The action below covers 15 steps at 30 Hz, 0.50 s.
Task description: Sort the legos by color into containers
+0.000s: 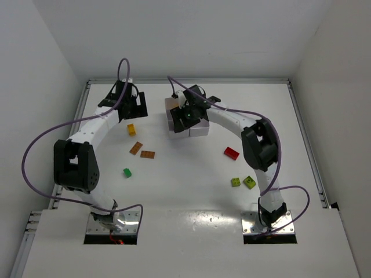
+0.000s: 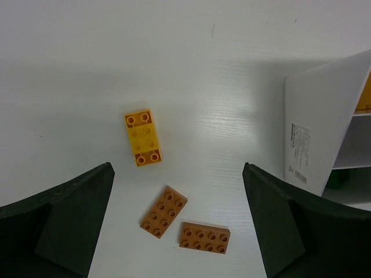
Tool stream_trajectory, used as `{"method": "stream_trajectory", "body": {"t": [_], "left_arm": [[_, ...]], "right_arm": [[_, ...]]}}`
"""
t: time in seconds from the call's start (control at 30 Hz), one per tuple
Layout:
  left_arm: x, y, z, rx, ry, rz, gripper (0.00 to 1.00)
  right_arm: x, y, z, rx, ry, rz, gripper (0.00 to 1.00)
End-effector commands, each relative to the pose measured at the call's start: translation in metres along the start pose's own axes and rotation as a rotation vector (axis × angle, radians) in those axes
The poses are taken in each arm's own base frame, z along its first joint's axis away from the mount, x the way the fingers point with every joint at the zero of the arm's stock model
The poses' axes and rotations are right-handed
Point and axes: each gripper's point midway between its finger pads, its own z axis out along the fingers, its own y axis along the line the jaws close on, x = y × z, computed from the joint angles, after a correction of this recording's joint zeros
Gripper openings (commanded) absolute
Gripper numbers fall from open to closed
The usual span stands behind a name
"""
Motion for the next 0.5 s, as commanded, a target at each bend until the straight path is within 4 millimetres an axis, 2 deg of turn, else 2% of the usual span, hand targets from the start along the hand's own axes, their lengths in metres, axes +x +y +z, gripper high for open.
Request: {"method": "stream_trajectory", "body": {"t": [0.0,0.03,0.07,0.1,0.17,0.3,0.37,0.43,0.47], "left_arm": [[0.012,0.007,0.004,-0.035,0.04,-0.038,1.0],[0.018,0.01,0.011,-0.05,0.061,-0.034,1.0],[0.025,0.011,0.012,-0.056,0.081,-0.042,0.97],[0.028,0.014,0.016,-0.076,0.087,-0.049,0.92],[0.036,0.015,0.023,-0.084,0.112,-0.044,0.87],[0.053,0.016,0.037,-0.102,0.169,-0.052,0.87],[0.061,0.025,0.041,-0.15,0.188,-0.051,0.87],[0.07,0.032,0.047,-0.194,0.212,-0.049,0.87],[0.066,0.03,0.047,-0.193,0.203,-0.061,0.87]], "right_arm": [[-0.025,0.001,-0.015,0.023,-0.077,-0.016,0.65],[-0.025,0.001,-0.015,0.023,-0.077,-0.017,0.65],[-0.033,0.004,-0.022,0.021,-0.1,-0.022,0.65],[-0.033,0.004,-0.022,0.021,-0.101,-0.023,0.65],[-0.05,0.011,-0.039,0.008,-0.148,-0.045,0.65],[-0.062,0.022,-0.058,0.001,-0.188,-0.084,0.65],[-0.072,0.026,-0.073,-0.002,-0.222,-0.092,0.65],[-0.067,0.026,-0.077,0.0,-0.217,-0.1,0.65],[-0.075,0.03,-0.087,-0.002,-0.25,-0.109,0.65]]}}
